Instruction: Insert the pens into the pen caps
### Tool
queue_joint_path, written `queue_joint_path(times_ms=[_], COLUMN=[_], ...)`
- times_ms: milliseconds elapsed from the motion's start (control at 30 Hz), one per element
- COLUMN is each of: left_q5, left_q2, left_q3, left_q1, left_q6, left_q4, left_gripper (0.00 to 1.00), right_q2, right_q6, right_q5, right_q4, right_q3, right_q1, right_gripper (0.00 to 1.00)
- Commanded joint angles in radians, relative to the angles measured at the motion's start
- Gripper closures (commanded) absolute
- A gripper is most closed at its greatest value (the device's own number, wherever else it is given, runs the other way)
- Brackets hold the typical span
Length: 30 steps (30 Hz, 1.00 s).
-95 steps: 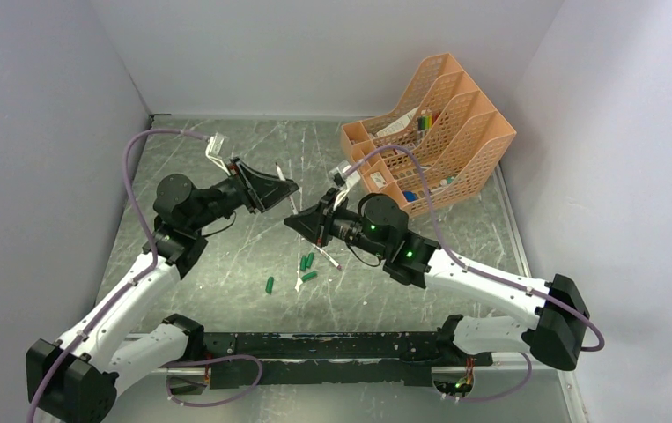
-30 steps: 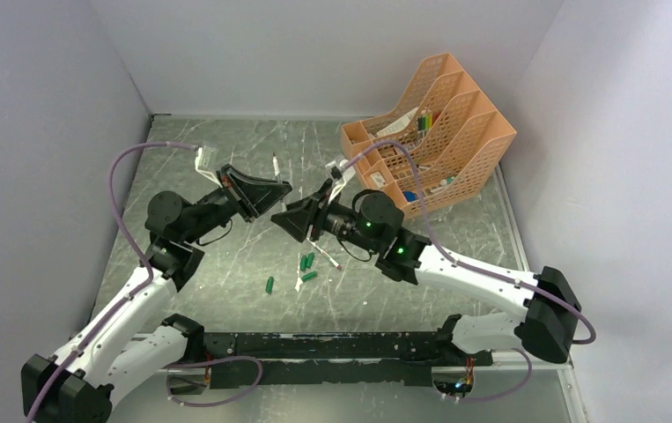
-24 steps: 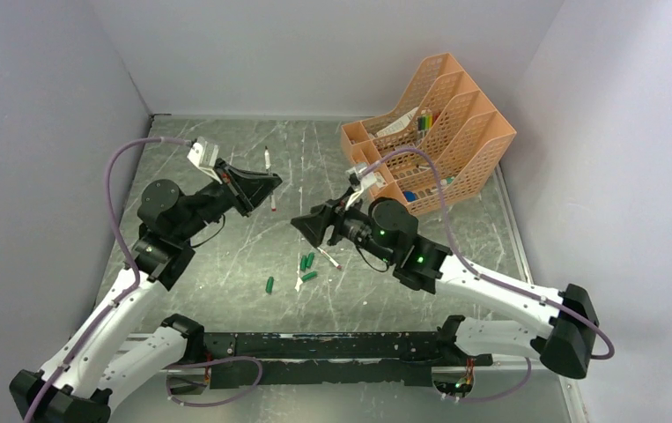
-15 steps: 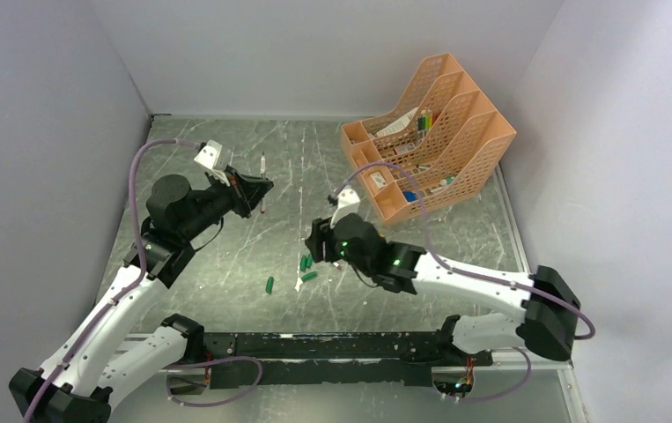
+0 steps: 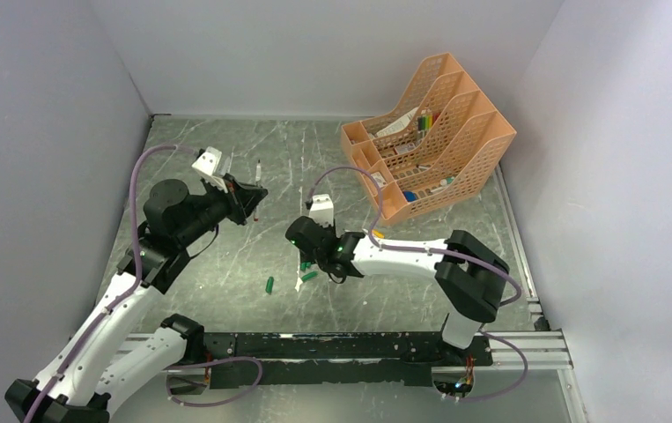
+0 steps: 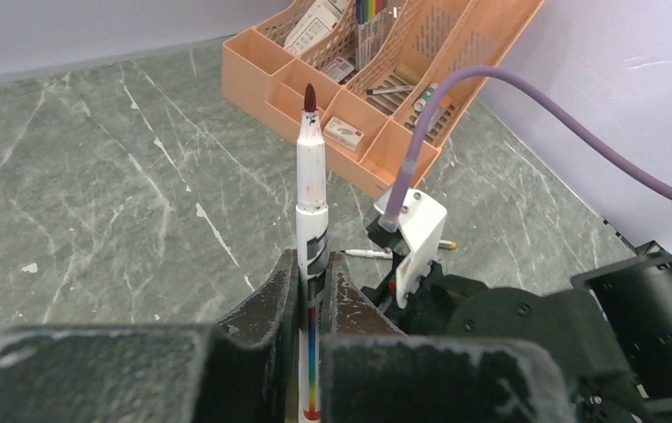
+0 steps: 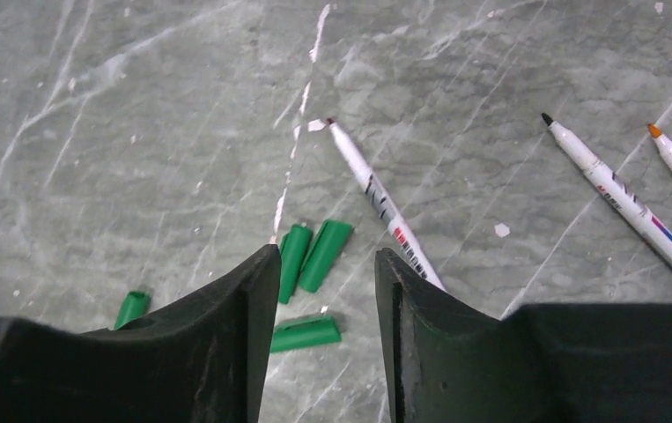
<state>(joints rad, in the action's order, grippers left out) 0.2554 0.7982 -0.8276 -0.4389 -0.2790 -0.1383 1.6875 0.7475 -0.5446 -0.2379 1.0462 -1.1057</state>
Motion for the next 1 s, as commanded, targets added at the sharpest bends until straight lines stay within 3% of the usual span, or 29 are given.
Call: queue_joint_path(times_ms=[0, 267, 967], left_q5=[-0.034, -0.002, 0.004], left_q2=[-0.019, -0.008, -0.019], left_q3=[0.000, 0.002, 0.003], left_q1=[-0.003, -0.003, -0.003], left_q6=[0.021, 0.023, 0.024], left_q4=[-0.026, -0.004, -0.020], left_gripper=[0.93, 0.93, 0.93], right_q2=[0.052, 0.130, 0.215], right_q6=[0.045, 0.084, 0.114], right_q5=[0.011, 0.010, 0.056], right_q4=[-0.015, -0.056, -0.041], right_q3=[0.031, 0.067, 0.076], right_q1=[0.035, 0.035, 0.034], right_gripper=[0.55, 0.53, 0.67])
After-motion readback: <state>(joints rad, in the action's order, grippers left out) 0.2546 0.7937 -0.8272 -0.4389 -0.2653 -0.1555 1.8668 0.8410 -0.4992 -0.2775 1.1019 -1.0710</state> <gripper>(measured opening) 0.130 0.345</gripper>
